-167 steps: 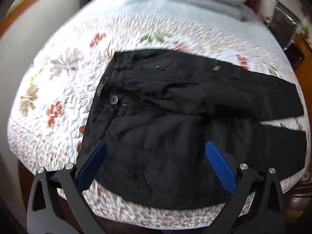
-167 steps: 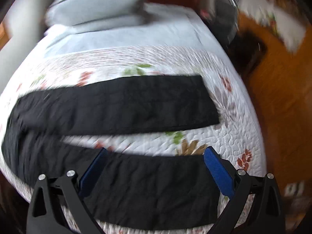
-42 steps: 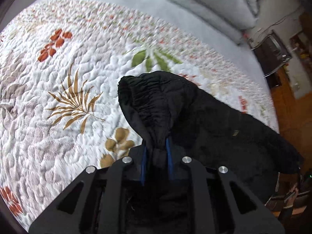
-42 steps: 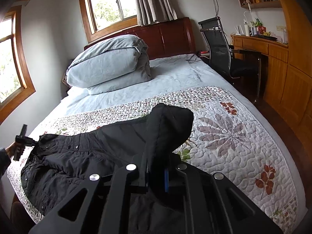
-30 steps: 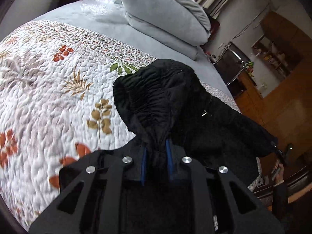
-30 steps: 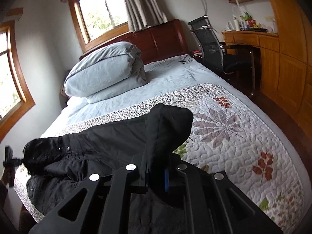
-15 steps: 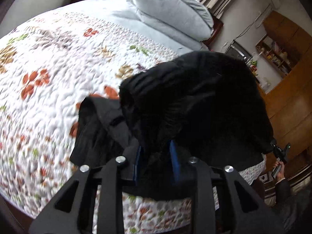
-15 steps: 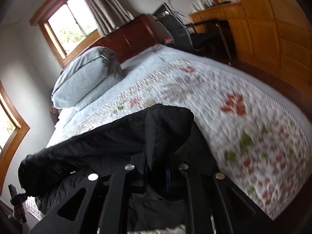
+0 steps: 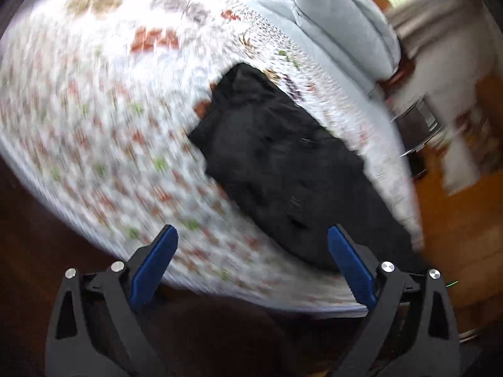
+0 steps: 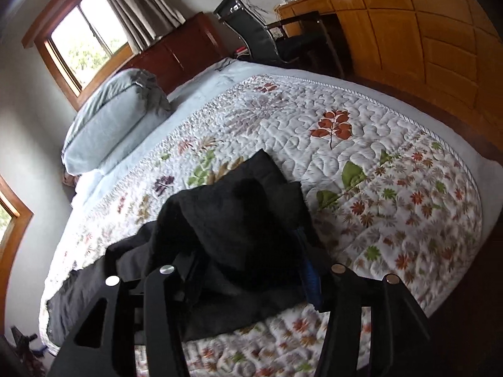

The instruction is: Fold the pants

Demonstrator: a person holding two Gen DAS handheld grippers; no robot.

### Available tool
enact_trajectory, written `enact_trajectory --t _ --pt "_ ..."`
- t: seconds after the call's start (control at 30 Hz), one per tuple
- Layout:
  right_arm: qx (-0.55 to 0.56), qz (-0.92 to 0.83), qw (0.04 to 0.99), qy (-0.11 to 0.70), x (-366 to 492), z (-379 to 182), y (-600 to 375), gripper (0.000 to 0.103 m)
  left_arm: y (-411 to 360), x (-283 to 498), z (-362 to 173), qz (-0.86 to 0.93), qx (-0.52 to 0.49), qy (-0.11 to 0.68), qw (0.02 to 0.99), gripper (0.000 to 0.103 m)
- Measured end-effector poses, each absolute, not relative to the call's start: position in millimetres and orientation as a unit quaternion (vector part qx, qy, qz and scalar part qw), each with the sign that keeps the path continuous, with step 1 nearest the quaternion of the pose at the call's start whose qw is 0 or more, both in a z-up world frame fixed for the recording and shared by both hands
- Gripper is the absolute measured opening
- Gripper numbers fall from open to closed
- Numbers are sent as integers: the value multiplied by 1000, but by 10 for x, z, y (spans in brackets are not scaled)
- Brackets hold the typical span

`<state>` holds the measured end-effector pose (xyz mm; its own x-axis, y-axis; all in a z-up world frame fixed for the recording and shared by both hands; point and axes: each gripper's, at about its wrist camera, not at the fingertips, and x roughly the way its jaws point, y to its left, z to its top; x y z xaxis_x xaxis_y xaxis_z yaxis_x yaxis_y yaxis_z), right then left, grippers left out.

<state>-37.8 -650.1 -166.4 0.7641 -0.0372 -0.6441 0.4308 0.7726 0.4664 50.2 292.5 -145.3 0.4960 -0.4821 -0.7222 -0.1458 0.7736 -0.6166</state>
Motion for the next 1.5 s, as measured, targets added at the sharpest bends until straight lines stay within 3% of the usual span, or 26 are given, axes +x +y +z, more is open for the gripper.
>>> enact_trajectory --t 0.13,0.3,0.4,0.43,0.53,0.6,0.77,0.87,0.97,1.1,1.17,1.23,1.33,1.43,1.47,1.5 --pt "312 -150 887 304 -502 -1580 -6422 63 2679 362 -1678 -113 -367 497 778 97" --pt "326 -156 884 296 -679 -1532 -6401 64 2444 599 -1925 -105 -368 495 780 97" --pt "343 -158 880 288 -801 -1525 -6407 65 2497 824 -1968 -85 -400 477 778 92" --pt "347 -159 879 286 -832 -1526 -6405 65 2511 924 -1937 -88 -409 469 778 71" --pt "362 -157 875 281 -914 -1526 -6389 65 2482 1185 -1774 -110 -403 460 783 58" --pt "372 -145 875 274 -942 -1515 -6359 65 2435 1278 -1632 -117 -376 447 803 21" --pt "407 -101 868 265 -916 -1527 -6203 69 2555 1376 -1757 -86 -392 458 793 22" --pt "422 -92 860 271 -876 -1572 -6136 69 2607 1276 -1919 -72 -393 468 788 34" --pt "455 -86 842 275 -915 -1651 -6124 70 2681 1037 -1790 -24 -387 441 810 77" --pt "546 -43 798 251 -995 -1795 -6146 80 2716 669 -1436 0 -356 407 841 79" --pt "571 -29 783 244 -956 -1820 -6144 80 2663 580 -1254 -7 -348 390 853 88" --pt "588 -17 772 240 -842 -1813 -6119 80 2445 614 -1082 -26 -323 387 863 90" --pt "590 -46 758 275 -597 -1835 -6078 87 2073 780 -1032 -74 -294 402 864 92" --pt "601 -90 735 300 -362 -1969 -6097 86 1722 1008 -1197 -98 -269 441 851 92" --pt "606 -103 726 309 -271 -2036 -6121 78 1645 1078 -1276 -99 -263 453 846 92" --pt "609 -113 719 315 -222 -2073 -6135 61 1570 1154 -1395 -98 -258 473 837 92"
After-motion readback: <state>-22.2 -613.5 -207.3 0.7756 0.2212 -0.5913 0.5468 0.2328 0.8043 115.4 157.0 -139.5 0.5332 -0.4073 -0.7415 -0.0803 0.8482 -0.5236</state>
